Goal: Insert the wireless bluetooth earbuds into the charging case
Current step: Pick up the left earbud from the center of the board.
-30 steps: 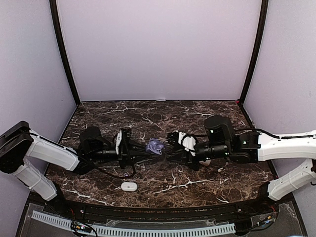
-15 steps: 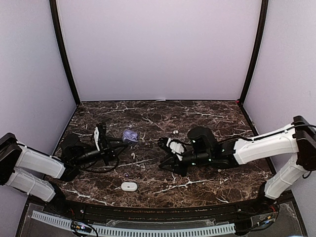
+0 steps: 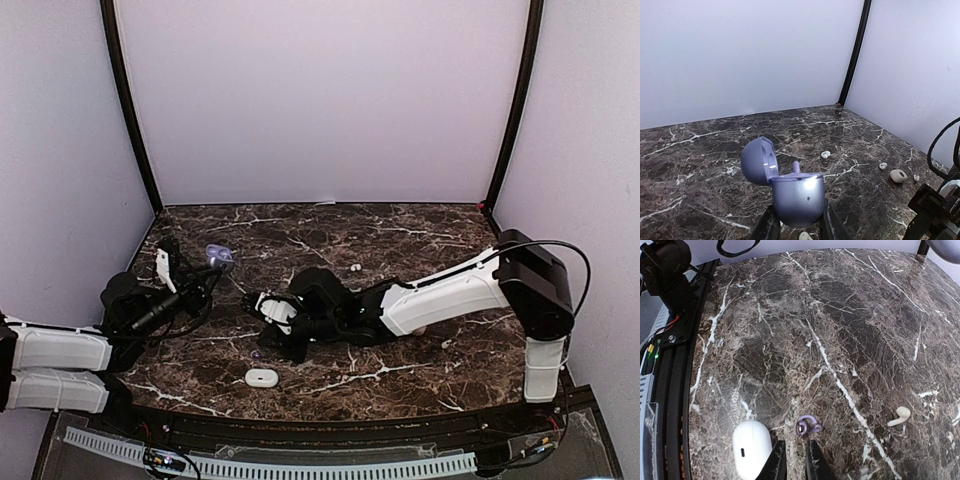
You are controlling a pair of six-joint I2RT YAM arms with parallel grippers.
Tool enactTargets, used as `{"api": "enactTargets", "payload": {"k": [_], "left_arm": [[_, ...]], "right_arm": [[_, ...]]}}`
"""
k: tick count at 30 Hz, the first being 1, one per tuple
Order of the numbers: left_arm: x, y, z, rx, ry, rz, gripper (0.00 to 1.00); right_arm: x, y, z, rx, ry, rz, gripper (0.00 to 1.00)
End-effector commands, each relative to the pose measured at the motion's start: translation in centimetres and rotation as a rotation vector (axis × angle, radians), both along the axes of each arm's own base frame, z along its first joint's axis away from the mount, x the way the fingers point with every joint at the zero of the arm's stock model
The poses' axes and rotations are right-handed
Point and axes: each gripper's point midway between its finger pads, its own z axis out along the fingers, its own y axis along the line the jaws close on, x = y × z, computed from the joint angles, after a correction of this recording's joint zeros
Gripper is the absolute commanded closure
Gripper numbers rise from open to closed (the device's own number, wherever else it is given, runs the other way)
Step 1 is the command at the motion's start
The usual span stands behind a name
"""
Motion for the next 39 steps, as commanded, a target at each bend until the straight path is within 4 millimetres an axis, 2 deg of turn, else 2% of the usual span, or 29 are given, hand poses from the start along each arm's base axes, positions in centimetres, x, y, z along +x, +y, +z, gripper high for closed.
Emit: {"api": "enactTargets", "payload": {"k": [1,12,17,32,39], "left_arm": [[0.3,1.6,-0.9,0.015,0.024,0.089,0.88],[0.2,3.0,-1.0,0.057,0.012,0.156,0.88],[0.1,3.0,-1.1,0.064,0.013,0.151,0.88],[-0.1,2.7,-1.0,0.067,0.002,0.130,0.88],[-0.1,2.7,-1.1,0.069,0.002,0.127,0.88]], "right_arm": [[0.6,1.4,-1.0,-0.051,-0.048,0.018,0.87],[-0.2,3.6,-3.6,-0.127,-0.057,0.101,0.85],[-0.4,4.0,-4.4,-0.147,-0.058,0.110,0.85],[0.1,3.6,-6.9,-0.221,-0.059,0.089,0.86],[0.1,2.7,-7.0,-0.242,-0.061,0.076,0.88]]}}
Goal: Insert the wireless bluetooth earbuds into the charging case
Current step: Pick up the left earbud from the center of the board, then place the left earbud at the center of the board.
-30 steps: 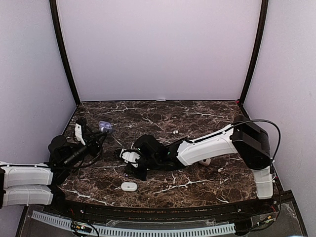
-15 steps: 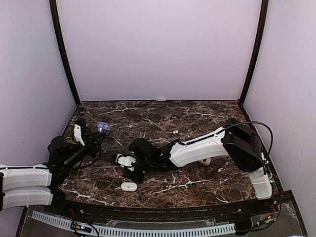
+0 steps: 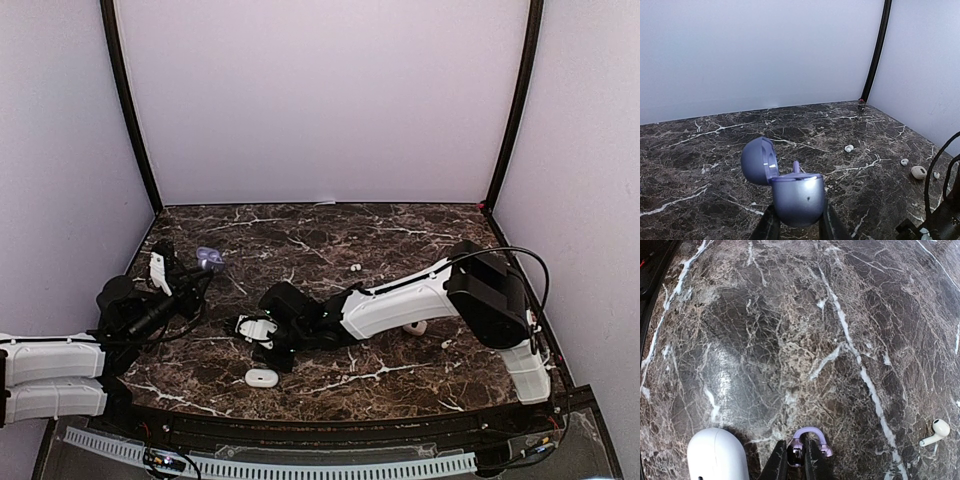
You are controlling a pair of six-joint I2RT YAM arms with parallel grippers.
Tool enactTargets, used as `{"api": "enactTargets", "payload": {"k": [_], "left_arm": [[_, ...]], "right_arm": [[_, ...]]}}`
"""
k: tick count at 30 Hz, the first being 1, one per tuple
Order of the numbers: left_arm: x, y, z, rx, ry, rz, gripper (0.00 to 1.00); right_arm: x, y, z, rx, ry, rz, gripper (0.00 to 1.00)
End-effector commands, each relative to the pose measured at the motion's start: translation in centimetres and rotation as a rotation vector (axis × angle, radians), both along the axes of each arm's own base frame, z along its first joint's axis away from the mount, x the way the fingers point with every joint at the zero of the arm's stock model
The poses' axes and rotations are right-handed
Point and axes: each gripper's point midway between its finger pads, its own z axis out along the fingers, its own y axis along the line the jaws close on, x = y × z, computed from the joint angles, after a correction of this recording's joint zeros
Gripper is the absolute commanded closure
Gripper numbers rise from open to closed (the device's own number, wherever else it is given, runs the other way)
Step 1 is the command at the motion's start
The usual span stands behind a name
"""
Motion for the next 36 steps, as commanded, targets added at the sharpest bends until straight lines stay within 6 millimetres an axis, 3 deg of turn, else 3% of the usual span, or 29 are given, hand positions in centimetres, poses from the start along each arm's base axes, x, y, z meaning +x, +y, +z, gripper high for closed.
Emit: {"api": "enactTargets", "payload": {"k": [1,10,19,23,28,34,36], "left_arm": [[-0.2,0.2,-0.1,0.008,-0.013,-0.003,0.88],[-0.8,-1.3,-0.1,0.005,-0.032,-0.094,0.88],[-2.3,-3.7,0.5,-0.001,-0.078,-0.261,0.88],[-2.9,-4.4,0.6,-0.007,-0.089,-0.322,0.88],[-3.6,-5.3,0.4,-0.019,-0.081,-0.391,0.88],[-3.7,-5.7,-0.3,-0.019,-0.064,-0.419,0.88],[-3.6,-5.7,-0.5,-0.016,-0.061,-0.419,0.88]], "right_arm": [[-0.3,-0.4,-0.2,-0.018,-0.019,-0.003,0.89],[0.1,-4.7,2.8,0.031,-0.021,-0.081,0.92],[1.0,-13.7,3.8,0.026,0.013,-0.227,0.92],[2.0,-16.9,3.4,-0.019,0.004,-0.296,0.92],[5.0,-20.2,2.9,-0.069,0.033,-0.493,0.91],[6.3,-22.2,1.3,-0.119,0.215,-0.853,0.96],[6.0,-21.8,0.9,-0.088,0.308,-0.935,0.96]]}}
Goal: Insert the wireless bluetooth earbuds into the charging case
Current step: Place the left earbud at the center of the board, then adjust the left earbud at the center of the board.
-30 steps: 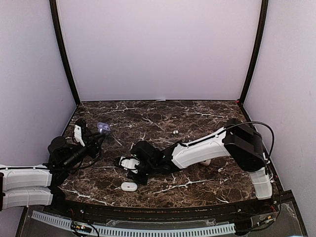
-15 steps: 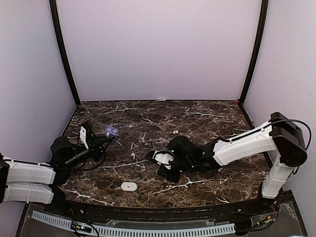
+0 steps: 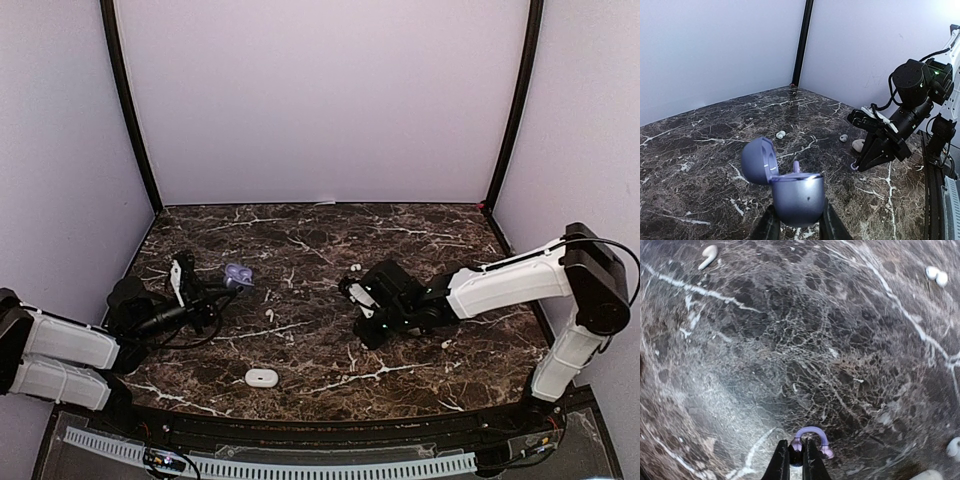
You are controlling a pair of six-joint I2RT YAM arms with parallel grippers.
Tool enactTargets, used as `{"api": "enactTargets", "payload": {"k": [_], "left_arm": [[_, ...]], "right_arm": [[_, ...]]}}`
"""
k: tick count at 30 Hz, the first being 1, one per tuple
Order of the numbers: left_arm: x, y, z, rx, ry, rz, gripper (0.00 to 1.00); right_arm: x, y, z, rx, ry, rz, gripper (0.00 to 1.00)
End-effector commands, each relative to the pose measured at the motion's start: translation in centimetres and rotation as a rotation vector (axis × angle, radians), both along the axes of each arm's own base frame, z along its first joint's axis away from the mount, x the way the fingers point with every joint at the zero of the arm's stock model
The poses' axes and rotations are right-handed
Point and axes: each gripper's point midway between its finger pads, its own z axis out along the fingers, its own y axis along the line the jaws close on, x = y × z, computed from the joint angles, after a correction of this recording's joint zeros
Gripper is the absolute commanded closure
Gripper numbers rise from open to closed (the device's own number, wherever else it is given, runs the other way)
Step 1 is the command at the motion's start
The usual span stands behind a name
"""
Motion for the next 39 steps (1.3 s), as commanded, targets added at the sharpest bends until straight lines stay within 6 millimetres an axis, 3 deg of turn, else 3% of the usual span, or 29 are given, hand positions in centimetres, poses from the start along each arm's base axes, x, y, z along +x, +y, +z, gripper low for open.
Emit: {"api": "enactTargets", "payload": {"k": [1,7,14,18,24,32,36,39], "left_arm": [[-0.5,-0.3,0.7,-0.019,-0.038,-0.034,0.88],[-0.6,-0.2,0.6,-0.010,-0.046,-0.033,0.88],[-0.7,0.0,0.9,-0.007,-0.059,-0.025,0.88],[-0.7,-0.1,1.0,-0.007,-0.061,-0.029,0.88],[-0.8,-0.1,1.0,-0.008,-0.060,-0.034,0.88],[-0.8,-0.1,0.9,-0.006,-0.057,-0.031,0.88],[-0.8,-0.1,0.9,-0.003,-0.058,-0.031,0.88],[-0.8,-0.1,0.7,-0.002,-0.055,-0.034,0.88]], "right_arm": [[0.1,-0.2,-0.9,0.073,0.144,-0.289,0.96],[-0.3,-0.2,-1.5,0.065,0.128,-0.302,0.92],[-1.3,0.0,-0.1,0.072,0.116,-0.217,0.74],[-1.7,-0.4,0.6,0.064,0.108,-0.200,0.73],[-1.7,-1.0,0.5,0.022,0.096,-0.185,0.77],[1.2,-4.6,0.3,-0.067,0.010,-0.297,0.87],[2.3,-4.3,0.1,-0.041,0.006,-0.280,1.00],[2.8,-3.8,-0.9,-0.044,0.031,-0.259,1.00]]}}
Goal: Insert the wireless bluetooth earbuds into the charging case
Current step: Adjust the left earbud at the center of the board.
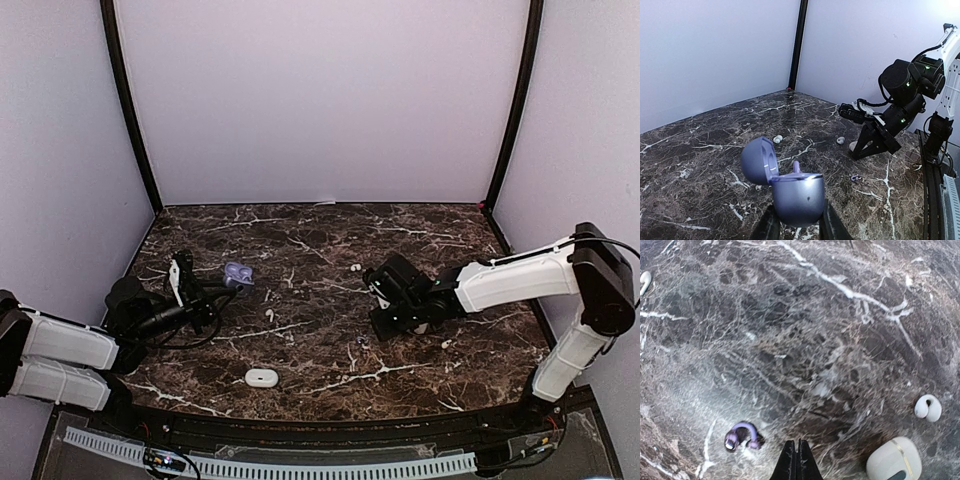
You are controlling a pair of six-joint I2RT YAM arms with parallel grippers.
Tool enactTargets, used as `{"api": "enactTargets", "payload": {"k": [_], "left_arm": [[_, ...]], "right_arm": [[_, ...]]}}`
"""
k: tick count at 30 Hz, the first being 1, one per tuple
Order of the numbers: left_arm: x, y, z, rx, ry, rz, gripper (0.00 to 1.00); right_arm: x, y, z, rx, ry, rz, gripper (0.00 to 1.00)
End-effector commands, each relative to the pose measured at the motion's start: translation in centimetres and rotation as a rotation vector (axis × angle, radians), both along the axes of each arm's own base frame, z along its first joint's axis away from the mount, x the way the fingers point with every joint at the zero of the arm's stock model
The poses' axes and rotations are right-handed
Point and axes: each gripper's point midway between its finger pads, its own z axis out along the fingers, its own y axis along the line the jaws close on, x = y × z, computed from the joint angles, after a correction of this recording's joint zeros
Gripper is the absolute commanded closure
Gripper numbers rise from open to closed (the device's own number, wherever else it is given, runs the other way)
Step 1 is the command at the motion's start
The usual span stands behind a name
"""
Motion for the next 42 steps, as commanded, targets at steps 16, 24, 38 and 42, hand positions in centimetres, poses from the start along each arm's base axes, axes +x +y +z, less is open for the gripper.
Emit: {"api": "enactTargets", "payload": {"k": [16,24,38,42], "left_arm": [[-0.5,-0.1,-0.1,0.005,-0.013,-0.026,0.88],[-0.5,-0.2,-0.1,0.004,-0.010,-0.033,0.88],[-0.6,-0.3,-0.2,0.006,-0.007,-0.037,0.88],[-0.5,-0.3,-0.2,0.006,-0.006,-0.040,0.88]], "right_arm": [[-4.1,4.0,-2.8,0.145,0.230,0.260,1.00],[-8.2,5.2,-2.1,0.178,0.296,0.350,1.00],[-6.4,5.6,-0.5,0.264,0.220,0.256,0.93],[-6.2,5.9,-1.0,0.257,0.220,0.260,0.88]]}}
